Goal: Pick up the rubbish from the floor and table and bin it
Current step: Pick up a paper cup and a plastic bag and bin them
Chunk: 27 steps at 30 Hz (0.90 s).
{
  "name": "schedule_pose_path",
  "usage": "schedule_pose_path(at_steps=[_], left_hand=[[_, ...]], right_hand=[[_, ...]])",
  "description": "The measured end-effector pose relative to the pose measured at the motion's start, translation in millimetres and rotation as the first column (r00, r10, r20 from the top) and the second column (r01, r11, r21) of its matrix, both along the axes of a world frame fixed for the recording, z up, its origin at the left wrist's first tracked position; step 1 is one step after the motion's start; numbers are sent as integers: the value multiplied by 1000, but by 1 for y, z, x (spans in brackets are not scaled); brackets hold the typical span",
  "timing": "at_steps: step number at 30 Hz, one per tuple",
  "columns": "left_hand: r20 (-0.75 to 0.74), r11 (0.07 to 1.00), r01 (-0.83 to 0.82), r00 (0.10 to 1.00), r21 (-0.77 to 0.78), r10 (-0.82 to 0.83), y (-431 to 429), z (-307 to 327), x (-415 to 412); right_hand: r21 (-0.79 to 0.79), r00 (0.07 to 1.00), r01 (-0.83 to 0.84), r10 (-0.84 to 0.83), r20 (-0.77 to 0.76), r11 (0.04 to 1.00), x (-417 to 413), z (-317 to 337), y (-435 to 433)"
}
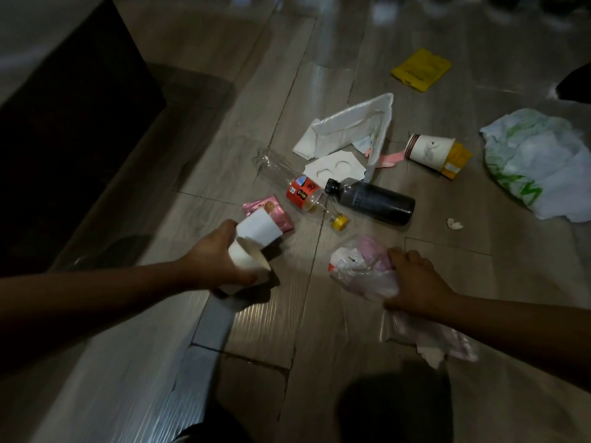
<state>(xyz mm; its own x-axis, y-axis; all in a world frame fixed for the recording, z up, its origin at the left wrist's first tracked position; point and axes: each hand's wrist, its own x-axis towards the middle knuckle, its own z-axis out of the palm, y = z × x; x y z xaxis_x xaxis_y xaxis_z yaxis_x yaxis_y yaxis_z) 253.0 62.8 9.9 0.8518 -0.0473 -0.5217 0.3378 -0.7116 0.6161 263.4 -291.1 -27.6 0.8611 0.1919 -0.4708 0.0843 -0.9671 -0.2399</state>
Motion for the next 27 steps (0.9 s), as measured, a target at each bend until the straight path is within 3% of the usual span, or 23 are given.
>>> schedule_pose_path(at_steps=[4, 12, 19, 27], left_hand=[[88, 997, 71, 993, 44, -75, -7, 6, 31], [43, 964, 200, 977, 178, -211, -24, -11, 75], [-50, 966, 197, 980, 166, -192, -37, -27, 82], [12, 976, 139, 990, 167, -143, -41, -30, 72]], right_hand=[[4, 1000, -1, 1, 23, 1000, -1, -2, -1], [-31, 998, -28, 30, 46, 999, 2, -8, -5], [-23, 999, -28, 29, 31, 999, 6, -15, -9], [-3, 997, -61, 61, 41, 998, 6, -15, -8]])
